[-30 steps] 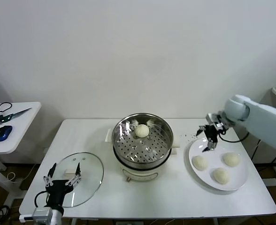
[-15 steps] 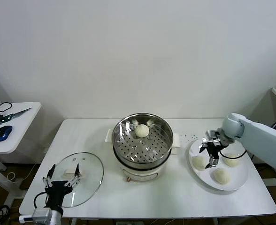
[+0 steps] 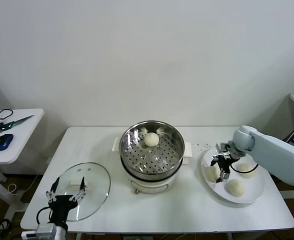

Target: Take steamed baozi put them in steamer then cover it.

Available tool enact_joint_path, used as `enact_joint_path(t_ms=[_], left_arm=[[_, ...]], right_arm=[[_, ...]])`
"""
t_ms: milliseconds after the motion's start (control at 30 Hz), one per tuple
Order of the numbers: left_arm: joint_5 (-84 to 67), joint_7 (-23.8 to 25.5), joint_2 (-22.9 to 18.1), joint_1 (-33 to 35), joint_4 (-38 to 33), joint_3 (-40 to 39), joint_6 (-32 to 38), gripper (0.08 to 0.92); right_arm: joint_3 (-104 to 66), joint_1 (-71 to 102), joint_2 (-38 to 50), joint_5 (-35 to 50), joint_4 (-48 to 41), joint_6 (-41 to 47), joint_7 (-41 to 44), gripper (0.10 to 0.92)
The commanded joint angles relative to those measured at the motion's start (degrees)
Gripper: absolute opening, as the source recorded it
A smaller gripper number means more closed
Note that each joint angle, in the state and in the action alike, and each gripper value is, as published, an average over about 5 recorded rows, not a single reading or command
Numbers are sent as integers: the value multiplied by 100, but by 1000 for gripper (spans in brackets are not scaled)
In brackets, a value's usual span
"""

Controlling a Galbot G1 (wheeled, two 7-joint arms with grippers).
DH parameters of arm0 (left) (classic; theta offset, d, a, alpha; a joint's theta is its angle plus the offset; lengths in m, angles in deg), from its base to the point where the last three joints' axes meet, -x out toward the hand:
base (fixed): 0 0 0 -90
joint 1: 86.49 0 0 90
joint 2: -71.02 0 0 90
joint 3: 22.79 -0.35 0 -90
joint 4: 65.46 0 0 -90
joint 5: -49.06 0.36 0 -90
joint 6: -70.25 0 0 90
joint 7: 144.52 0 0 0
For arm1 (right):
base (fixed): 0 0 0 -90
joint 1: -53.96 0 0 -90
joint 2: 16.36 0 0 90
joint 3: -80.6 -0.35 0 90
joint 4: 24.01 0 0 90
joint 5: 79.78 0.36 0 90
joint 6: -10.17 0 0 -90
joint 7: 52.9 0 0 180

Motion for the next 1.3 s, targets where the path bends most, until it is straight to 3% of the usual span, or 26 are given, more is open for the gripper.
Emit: enact_joint_path(t_ms=[33,367,600,867,1300], left_arm=[[11,0,-5,8,-2,-5,10,823],[14,2,-25,57,-12,-5,49,823],[77,13,-10,122,-128,-95,32,823],[128,113,-41,175,-337,-296,17,823],[84,200,30,359,-549,-404,176,823]], right_arm=[[-51,55,-38,-34,-59,-2,5,711],[168,-469,58,315,44,-5,-25,687],[1791,-2737,-117,1700,180,67,-57,693],[3010,-4574,-918,2977,563,447,-132,696],[3194,-4605,-2677,3946,823,1040,-735,696]])
